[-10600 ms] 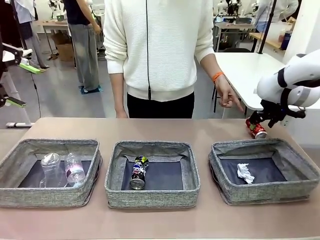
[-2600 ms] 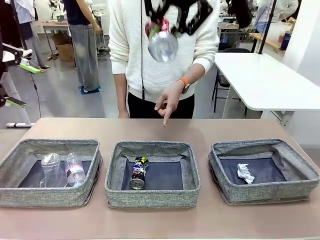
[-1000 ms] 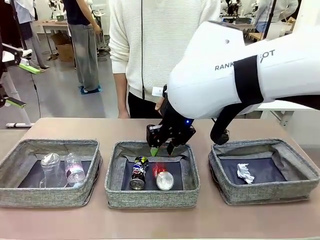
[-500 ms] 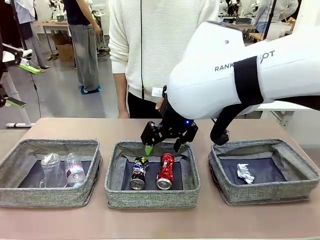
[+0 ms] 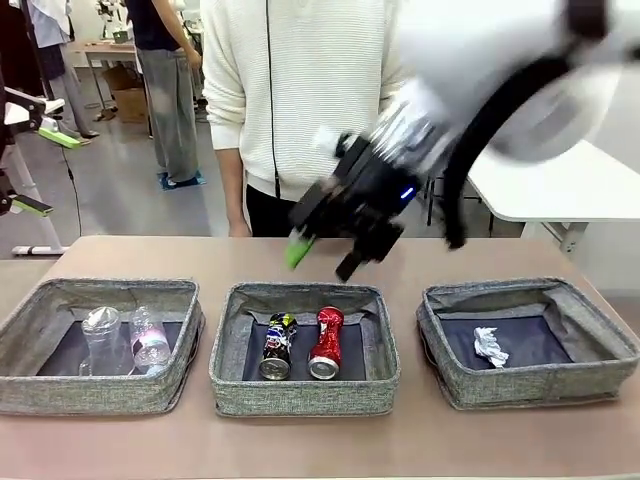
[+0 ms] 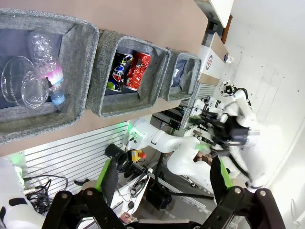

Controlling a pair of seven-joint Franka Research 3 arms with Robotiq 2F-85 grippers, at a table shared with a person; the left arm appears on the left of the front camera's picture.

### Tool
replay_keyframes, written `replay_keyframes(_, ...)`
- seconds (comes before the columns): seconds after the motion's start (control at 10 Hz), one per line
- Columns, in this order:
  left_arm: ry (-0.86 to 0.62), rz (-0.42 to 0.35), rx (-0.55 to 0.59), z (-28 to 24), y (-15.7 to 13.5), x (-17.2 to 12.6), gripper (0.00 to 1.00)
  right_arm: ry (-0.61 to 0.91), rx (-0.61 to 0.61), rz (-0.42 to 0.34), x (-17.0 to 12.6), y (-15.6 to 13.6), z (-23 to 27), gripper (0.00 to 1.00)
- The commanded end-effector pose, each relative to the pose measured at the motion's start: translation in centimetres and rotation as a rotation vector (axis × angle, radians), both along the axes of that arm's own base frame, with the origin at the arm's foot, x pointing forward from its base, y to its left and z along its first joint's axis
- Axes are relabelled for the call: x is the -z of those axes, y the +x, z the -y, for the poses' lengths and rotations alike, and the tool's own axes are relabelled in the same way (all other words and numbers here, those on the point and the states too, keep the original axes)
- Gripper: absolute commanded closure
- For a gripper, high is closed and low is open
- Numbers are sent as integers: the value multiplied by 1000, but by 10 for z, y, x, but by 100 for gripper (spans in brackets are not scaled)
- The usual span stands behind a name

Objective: Sort the waste into the appropriate baskets.
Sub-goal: Place the picked waste into the Fabric basket indicated by the person.

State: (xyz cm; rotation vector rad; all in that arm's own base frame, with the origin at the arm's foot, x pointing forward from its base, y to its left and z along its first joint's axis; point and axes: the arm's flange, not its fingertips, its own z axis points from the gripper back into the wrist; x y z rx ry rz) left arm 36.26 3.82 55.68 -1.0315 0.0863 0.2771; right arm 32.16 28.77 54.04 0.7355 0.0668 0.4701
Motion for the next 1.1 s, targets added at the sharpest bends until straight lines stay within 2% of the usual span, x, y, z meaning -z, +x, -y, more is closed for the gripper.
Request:
replay_keyframes(0.0, 0, -2, 8, -2, -2, -2, 0, 404, 26, -244, -39, 9, 128, 0)
replay_keyframes(0.1, 0, -2, 8, -2, -2, -2, 0, 548, 71, -287, -33, 12, 184, 0)
replay_keyframes(0.2, 0, -2, 8, -2, -2, -2, 0, 624, 149, -338, -17, 10, 234, 0)
replay_keyframes(0.3, 0, -2, 8, -2, -2, -2, 0, 741, 241, -335, 5, 1, 282, 0)
replay_keyframes(0.4, 0, -2, 8, -2, -2, -2, 0, 874, 416, -325, 35, -18, 332, 0)
replay_keyframes(0.5, 0, -2, 8, -2, -2, -2, 0, 990, 594, -268, 58, -44, 363, 0)
replay_keyframes(0.6, 0, -2, 8, -2, -2, -2, 0, 714, 211, -321, 1, -20, 316, 0)
replay_keyframes(1.0, 0, -2, 8, -2, -2, -2, 0, 714, 211, -321, 1, -20, 316, 0)
